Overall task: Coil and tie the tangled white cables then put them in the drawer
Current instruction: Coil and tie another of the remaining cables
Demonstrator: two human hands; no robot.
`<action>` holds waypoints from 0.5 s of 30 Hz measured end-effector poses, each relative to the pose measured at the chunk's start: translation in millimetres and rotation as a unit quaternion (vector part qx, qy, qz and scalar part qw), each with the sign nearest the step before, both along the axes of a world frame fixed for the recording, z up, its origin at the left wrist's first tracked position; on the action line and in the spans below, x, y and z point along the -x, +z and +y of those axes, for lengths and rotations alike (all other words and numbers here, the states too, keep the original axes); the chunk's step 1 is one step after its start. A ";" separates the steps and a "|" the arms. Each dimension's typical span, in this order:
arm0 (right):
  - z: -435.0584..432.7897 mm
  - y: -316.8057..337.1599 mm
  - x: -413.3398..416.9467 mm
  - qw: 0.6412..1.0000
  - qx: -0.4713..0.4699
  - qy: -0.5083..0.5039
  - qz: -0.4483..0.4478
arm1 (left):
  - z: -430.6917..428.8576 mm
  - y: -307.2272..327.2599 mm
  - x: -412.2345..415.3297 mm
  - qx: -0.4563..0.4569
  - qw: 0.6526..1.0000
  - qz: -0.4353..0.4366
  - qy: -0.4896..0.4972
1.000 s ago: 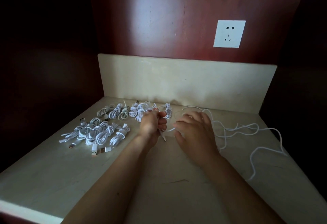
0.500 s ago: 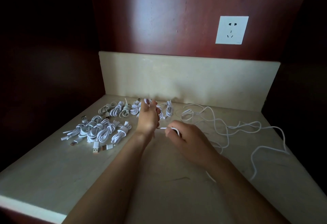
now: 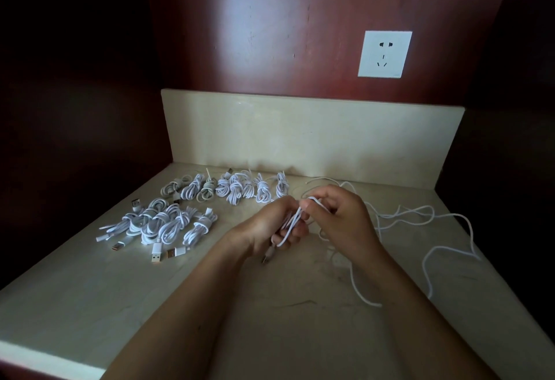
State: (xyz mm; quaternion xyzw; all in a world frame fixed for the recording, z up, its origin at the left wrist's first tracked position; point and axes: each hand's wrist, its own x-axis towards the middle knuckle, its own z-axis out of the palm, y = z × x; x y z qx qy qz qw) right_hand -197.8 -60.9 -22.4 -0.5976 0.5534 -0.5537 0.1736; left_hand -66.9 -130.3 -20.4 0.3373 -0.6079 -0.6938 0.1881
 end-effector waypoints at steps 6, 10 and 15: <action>-0.9 1.4 0.3 0.983 -0.083 0.016 -0.163 | 2.8 0.9 -0.8 -0.043 0.993 -0.025 -0.109; -0.6 4.7 9.5 0.919 -0.138 0.041 -0.368 | 10.0 3.1 -1.1 0.001 0.988 -0.037 -0.149; -3.5 3.1 15.0 0.889 -0.162 0.068 -0.424 | 14.6 2.0 1.9 0.079 0.991 -0.064 -0.088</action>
